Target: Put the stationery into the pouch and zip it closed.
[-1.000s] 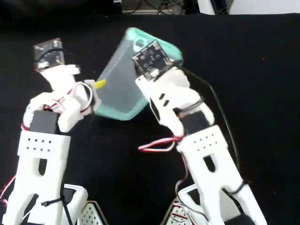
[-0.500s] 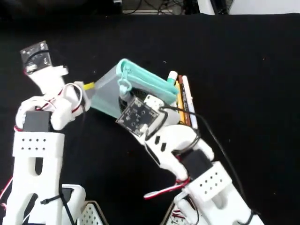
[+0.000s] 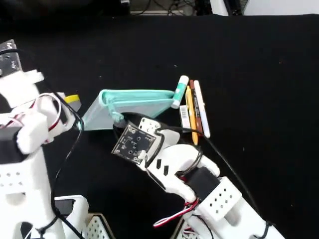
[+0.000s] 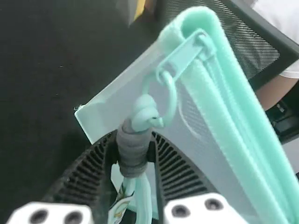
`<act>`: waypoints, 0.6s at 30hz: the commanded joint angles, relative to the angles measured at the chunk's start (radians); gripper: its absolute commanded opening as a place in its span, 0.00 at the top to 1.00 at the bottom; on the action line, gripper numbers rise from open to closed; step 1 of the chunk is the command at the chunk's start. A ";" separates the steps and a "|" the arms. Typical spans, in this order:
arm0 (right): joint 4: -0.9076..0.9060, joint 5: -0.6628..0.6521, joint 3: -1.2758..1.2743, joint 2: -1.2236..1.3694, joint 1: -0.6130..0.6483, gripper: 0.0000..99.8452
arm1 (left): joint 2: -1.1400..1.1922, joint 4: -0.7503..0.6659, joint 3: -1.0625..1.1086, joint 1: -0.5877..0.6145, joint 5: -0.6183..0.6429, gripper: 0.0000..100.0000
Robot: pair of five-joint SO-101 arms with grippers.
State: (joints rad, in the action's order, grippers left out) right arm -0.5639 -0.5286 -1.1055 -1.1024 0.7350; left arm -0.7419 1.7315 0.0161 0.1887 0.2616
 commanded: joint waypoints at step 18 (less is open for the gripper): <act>-0.032 -0.012 0.016 0.005 0.000 0.99 | -0.167 0.026 -0.151 -0.257 0.028 0.75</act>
State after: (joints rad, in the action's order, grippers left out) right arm -0.5746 -0.5286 -1.0978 -1.1024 0.7365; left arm -0.9091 1.7530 -0.1450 -0.0230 0.2800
